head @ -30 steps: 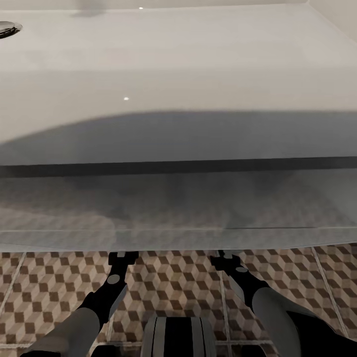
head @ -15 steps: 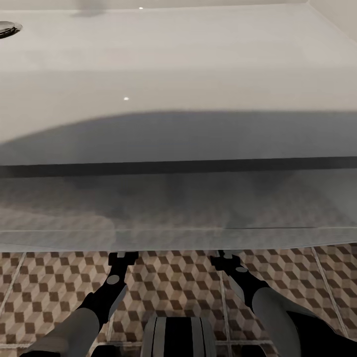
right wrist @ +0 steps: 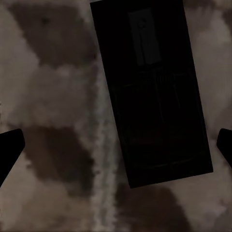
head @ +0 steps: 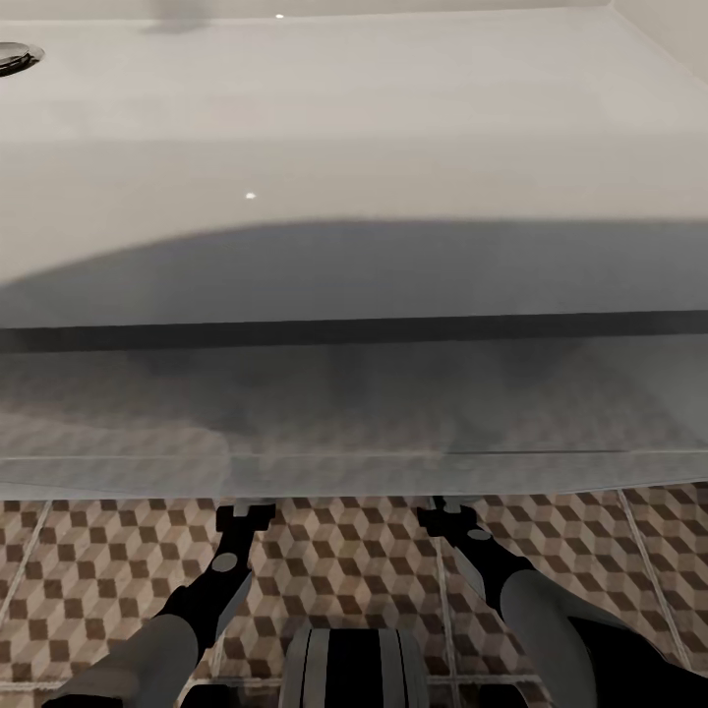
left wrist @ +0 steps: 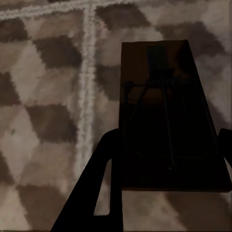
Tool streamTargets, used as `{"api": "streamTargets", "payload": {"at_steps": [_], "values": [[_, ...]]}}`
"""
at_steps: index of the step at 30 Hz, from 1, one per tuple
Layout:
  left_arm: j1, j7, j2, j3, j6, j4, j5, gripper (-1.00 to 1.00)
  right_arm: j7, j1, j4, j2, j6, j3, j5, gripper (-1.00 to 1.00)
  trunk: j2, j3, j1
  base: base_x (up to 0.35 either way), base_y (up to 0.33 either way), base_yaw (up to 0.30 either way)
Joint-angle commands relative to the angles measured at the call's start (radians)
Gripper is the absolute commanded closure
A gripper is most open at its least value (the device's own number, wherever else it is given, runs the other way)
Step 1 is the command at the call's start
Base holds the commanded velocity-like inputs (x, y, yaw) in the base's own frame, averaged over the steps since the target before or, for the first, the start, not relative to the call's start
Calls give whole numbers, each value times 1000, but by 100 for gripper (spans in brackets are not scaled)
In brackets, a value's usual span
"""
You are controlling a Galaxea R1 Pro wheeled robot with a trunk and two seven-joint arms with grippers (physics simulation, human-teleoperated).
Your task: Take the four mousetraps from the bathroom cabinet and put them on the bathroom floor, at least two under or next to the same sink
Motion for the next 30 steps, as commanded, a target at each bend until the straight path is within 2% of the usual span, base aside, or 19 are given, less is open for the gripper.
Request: {"api": "streamTargets", "payload": {"at_steps": [1,9,18,30], "values": [[-1,13,0,-5,-1,4,-10,100,-1,0,1,1,-3,-9,10,-100,0,0,0,0,0,0],[-1,13,-4,-5,-5,13,-10,100,-1,0,1,-2,-3,-7,10,-100,0,0,0,0,0,0],[-1,13,-30,-5,-12,18,-8,100,-5,0,1,-2,-2,-6,12,-100,0,0,0,0,0,0],[-1,13,-36,-6,-17,22,-8,100,-7,0,1,-2,-5,-9,11,-100,0,0,0,0,0,0]]}}
